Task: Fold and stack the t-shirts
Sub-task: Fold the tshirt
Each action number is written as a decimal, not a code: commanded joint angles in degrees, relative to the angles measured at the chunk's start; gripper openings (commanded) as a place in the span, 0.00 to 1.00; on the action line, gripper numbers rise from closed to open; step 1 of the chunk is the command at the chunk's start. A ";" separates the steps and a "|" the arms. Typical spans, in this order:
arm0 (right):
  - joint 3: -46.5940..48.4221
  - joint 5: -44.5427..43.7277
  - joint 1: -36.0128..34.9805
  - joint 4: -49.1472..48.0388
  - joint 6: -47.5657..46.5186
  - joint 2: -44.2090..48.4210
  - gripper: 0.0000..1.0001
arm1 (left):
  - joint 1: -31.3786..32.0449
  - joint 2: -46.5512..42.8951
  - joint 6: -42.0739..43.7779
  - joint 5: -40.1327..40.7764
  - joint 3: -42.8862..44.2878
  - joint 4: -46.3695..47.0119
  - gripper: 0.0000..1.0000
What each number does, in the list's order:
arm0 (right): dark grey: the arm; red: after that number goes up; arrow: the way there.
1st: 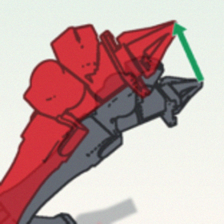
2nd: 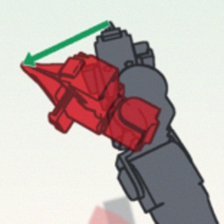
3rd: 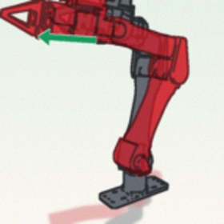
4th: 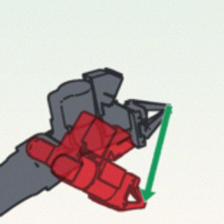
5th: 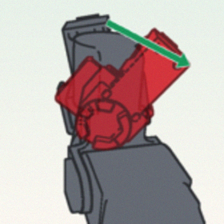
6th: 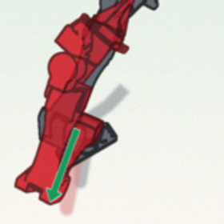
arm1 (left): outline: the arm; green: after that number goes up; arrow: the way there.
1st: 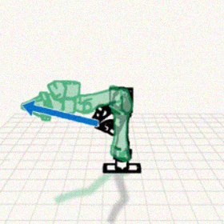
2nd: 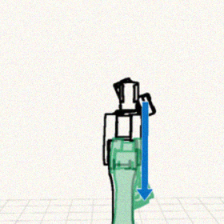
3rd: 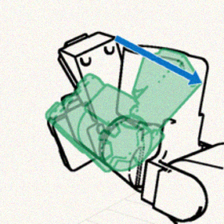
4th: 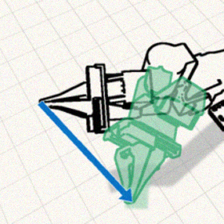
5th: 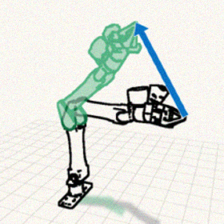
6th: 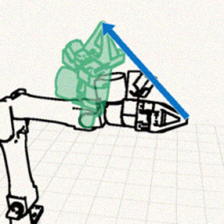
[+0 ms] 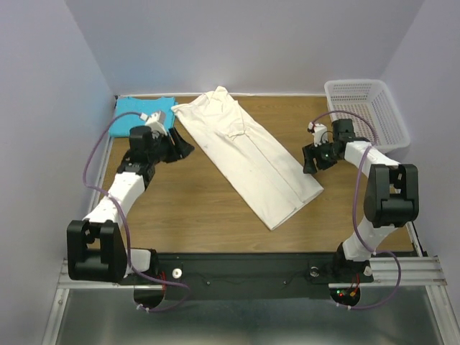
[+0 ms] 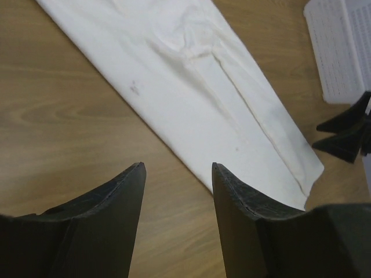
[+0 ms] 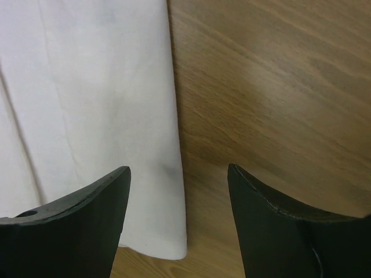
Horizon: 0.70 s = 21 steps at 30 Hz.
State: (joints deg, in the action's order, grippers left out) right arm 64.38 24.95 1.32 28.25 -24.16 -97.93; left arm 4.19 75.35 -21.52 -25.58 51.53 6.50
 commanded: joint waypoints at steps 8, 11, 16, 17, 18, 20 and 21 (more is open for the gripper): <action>-1.80 1.49 0.61 2.59 2.63 -2.35 0.62 | 4.78 -14.52 -6.61 -5.97 -20.76 5.45 0.61; -2.50 1.68 0.61 4.62 2.02 -2.53 0.54 | 4.78 -17.77 -7.22 -6.23 -21.91 4.84 0.61; -4.08 -0.69 0.61 5.59 2.01 -2.70 0.51 | 4.78 -19.89 -7.05 -6.50 -22.70 3.52 0.61; -4.26 -1.47 0.61 5.76 1.84 -2.62 0.50 | 4.78 -20.33 -6.96 -6.58 -23.13 3.08 0.61; -4.44 -1.83 0.61 5.68 1.84 -2.62 0.50 | 4.78 -20.59 -6.87 -6.67 -23.40 2.90 0.61; -4.79 -2.88 0.61 5.68 1.49 -2.62 0.48 | 4.78 -21.73 -7.31 -6.76 -24.28 2.55 0.61; -4.88 -3.24 0.61 5.68 1.49 -2.62 0.43 | 5.04 -22.09 -7.57 -6.67 -24.54 2.64 0.61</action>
State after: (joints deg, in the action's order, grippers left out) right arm 61.39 24.95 1.54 31.22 -22.33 -100.44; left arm 8.93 55.57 -28.60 -31.05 28.67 8.19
